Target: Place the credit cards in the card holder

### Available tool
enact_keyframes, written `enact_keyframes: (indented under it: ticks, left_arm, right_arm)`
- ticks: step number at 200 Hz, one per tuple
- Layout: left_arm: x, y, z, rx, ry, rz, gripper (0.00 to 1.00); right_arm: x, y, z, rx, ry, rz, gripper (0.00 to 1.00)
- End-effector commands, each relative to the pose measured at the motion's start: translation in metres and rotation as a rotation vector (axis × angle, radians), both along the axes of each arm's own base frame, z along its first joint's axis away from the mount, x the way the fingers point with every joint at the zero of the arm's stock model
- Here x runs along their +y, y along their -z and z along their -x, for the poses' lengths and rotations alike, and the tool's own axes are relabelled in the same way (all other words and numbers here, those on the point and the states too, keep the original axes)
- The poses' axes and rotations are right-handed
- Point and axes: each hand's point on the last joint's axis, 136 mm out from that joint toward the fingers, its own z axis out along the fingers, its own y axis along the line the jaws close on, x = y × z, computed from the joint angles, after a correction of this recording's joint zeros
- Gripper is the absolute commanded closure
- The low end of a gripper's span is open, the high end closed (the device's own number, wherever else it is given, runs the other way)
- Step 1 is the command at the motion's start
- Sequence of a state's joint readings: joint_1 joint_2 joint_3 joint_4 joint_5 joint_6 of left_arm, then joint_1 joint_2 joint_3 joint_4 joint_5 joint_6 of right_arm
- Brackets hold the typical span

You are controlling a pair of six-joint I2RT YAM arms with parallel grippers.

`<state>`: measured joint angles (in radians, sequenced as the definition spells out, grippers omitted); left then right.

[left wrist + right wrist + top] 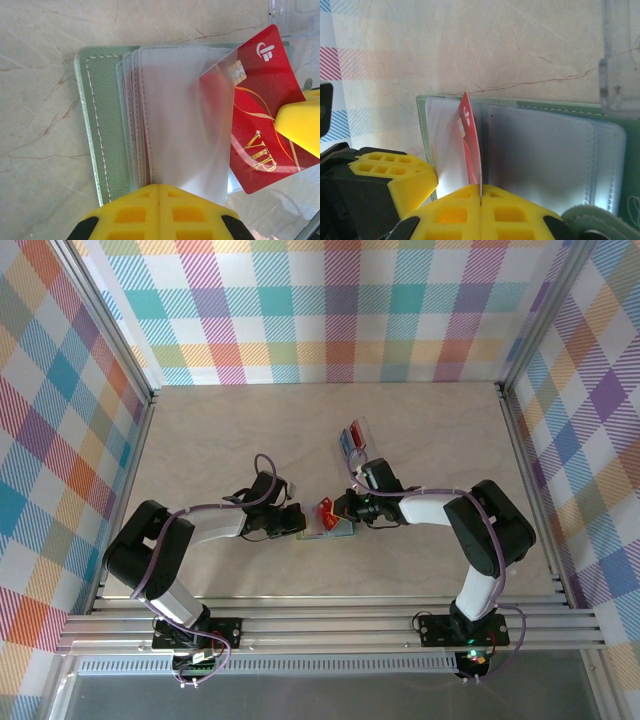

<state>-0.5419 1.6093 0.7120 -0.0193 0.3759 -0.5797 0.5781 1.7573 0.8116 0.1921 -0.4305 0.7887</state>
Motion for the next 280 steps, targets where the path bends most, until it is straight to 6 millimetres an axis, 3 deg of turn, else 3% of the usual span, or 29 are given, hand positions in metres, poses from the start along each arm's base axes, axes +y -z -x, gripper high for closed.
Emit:
enact_keyframes:
  ticks: [1, 61, 163, 224, 280]
  left_arm:
    - [0.020, 0.030, 0.013, 0.080, -0.028, -0.121, 1.00]
    - [0.020, 0.032, 0.013, 0.083, -0.028, -0.126, 1.00]
    - [0.020, 0.032, 0.014, 0.085, -0.027, -0.123, 1.00]
    - [0.019, 0.031, 0.014, 0.084, -0.025, -0.121, 1.00]
    - [0.019, 0.030, 0.014, 0.084, -0.023, -0.118, 1.00]
  right_arm:
    - [-0.012, 0.019, -0.003, 0.055, 0.095, 0.032, 1.00]
    - [-0.010, 0.026, 0.011, 0.034, 0.082, 0.091, 0.97]
    - [0.000, 0.009, 0.022, -0.023, -0.053, 0.089, 0.67]
    - [0.013, 0.004, 0.018, -0.037, -0.122, 0.060, 0.67]
    - [0.008, 0.003, 0.015, -0.040, -0.129, 0.050, 0.62]
